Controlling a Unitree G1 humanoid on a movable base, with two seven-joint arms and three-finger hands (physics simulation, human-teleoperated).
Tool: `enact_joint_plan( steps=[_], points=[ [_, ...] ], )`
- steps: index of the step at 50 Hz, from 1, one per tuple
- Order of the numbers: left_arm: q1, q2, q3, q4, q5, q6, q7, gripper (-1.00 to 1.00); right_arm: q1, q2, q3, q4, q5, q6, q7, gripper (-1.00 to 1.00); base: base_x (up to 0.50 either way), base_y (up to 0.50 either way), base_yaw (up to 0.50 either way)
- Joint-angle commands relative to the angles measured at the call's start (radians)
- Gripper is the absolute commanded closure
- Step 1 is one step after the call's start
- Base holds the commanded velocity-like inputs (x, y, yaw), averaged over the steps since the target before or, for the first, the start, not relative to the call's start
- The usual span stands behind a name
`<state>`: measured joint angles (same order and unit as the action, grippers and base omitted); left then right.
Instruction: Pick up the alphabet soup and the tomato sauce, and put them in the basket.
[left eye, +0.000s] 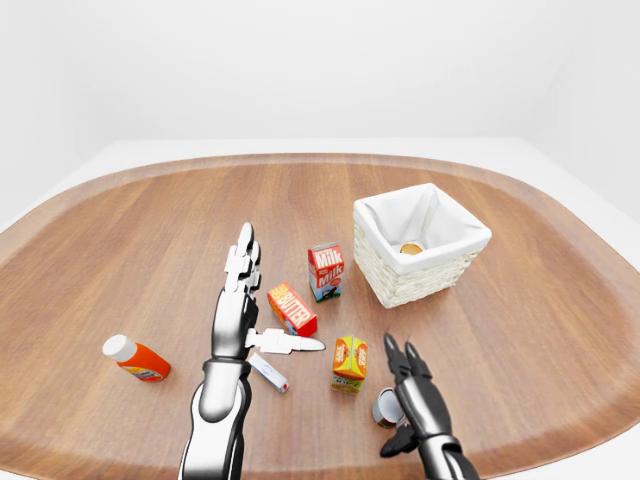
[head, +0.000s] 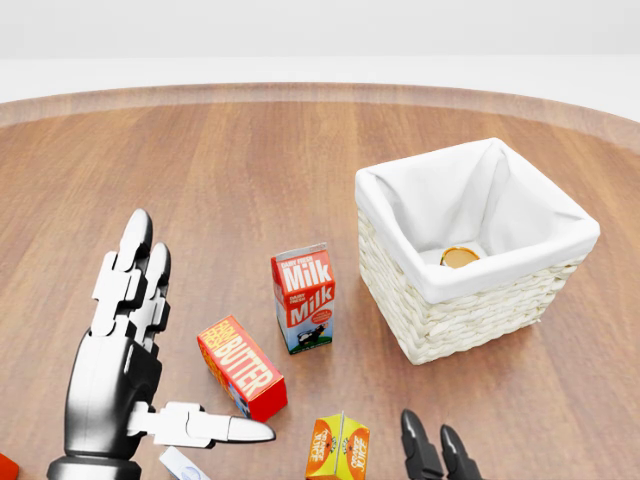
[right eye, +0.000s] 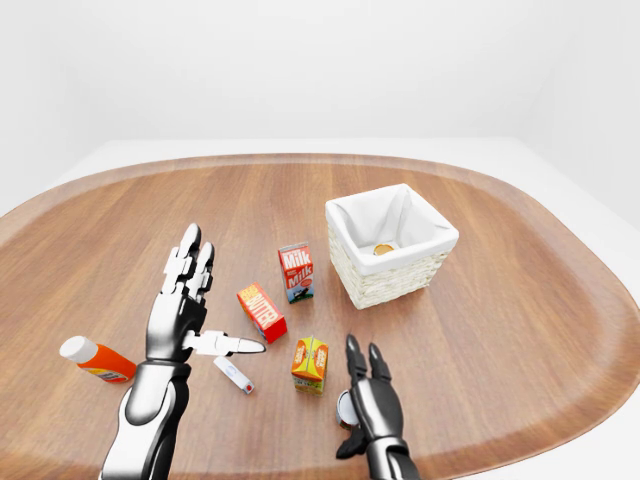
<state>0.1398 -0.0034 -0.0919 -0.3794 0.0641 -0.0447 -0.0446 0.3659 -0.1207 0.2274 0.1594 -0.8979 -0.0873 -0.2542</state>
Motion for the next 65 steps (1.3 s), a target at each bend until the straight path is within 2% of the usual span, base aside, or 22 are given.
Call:
enact_joint_plan(
  steps=[1, 3, 5, 12, 16, 18, 25, 55, 57, 58, 59, 60, 61, 62, 65],
  points=[
    [0.002, 0.005, 0.0, 0.007, 0.014, 0.001, -0.001, -1.0, -0.007, -0.001, 0.003, 0.019, -0.007, 0.0, -0.012, -1.0, 0.0, 0.0, 0.0],
    [0.002, 0.005, 0.001, 0.011, 0.014, -0.003, -0.001, -1.0, -0.009, -0.002, 0.004, 0.03, -0.01, 0.0, -0.019, -1.0, 0.0, 0.0, 0.0],
    [0.001, 0.004, -0.001, 0.004, 0.015, 0.006, 0.0, -1.0, -0.013, -0.002, 0.004, 0.036, -0.012, 0.0, -0.02, -1.0, 0.0, 0.0, 0.0],
    [0.0, 0.005, 0.002, 0.012, 0.012, -0.002, 0.001, -1.0, -0.024, -0.002, 0.004, 0.07, -0.018, 0.0, -0.036, -1.0, 0.0, 0.0, 0.0],
    [-0.001, 0.005, 0.001, 0.003, 0.013, 0.01, 0.001, -1.0, -0.027, -0.001, 0.002, 0.08, -0.021, 0.0, -0.039, -1.0, 0.0, 0.0, 0.0],
    [-0.001, 0.005, 0.001, 0.009, 0.013, 0.002, 0.001, -1.0, -0.029, -0.001, 0.001, 0.082, -0.02, 0.0, -0.038, -1.0, 0.0, 0.0, 0.0],
    [0.002, 0.005, 0.001, 0.01, 0.013, -0.002, 0.0, -1.0, -0.045, 0.001, 0.002, 0.133, -0.032, 0.0, -0.064, -1.0, 0.0, 0.0, 0.0],
    [0.002, 0.005, 0.001, 0.009, 0.013, -0.002, 0.0, -1.0, -0.053, 0.005, 0.01, 0.178, -0.051, 0.0, -0.085, -1.0, 0.0, 0.0, 0.0],
    [0.002, 0.005, 0.001, 0.01, 0.013, -0.002, 0.0, -1.0, -0.054, 0.005, 0.011, 0.181, -0.052, 0.0, -0.088, -0.94, 0.0, 0.0, 0.0],
    [0.002, 0.005, 0.001, 0.009, 0.013, -0.002, 0.0, -1.0, -0.056, 0.005, 0.012, 0.189, -0.054, 0.0, -0.091, -0.4, 0.0, 0.0, 0.0],
    [0.002, 0.005, 0.001, 0.01, 0.013, -0.002, -0.001, -1.0, -0.057, 0.005, 0.013, 0.191, -0.054, 0.0, -0.092, -0.04, 0.0, 0.0, 0.0],
    [0.002, 0.005, 0.001, 0.009, 0.013, -0.002, 0.0, -1.0, -0.056, 0.004, 0.013, 0.19, -0.055, 0.0, -0.093, 0.07, 0.0, 0.0, 0.0],
    [0.002, 0.005, 0.001, 0.009, 0.013, -0.002, 0.0, -1.0, -0.053, 0.004, 0.013, 0.185, -0.054, 0.0, -0.089, 0.45, 0.0, 0.0, 0.0],
    [0.002, 0.005, 0.001, 0.01, 0.013, -0.002, 0.0, -1.0, -0.05, 0.004, 0.014, 0.181, -0.053, 0.0, -0.088, 1.0, 0.0, 0.0, 0.0],
    [0.002, 0.005, 0.001, 0.01, 0.014, -0.002, 0.0, -1.0, -0.052, 0.004, 0.015, 0.187, -0.054, 0.0, -0.092, 1.0, 0.0, 0.0, 0.0]
  ],
)
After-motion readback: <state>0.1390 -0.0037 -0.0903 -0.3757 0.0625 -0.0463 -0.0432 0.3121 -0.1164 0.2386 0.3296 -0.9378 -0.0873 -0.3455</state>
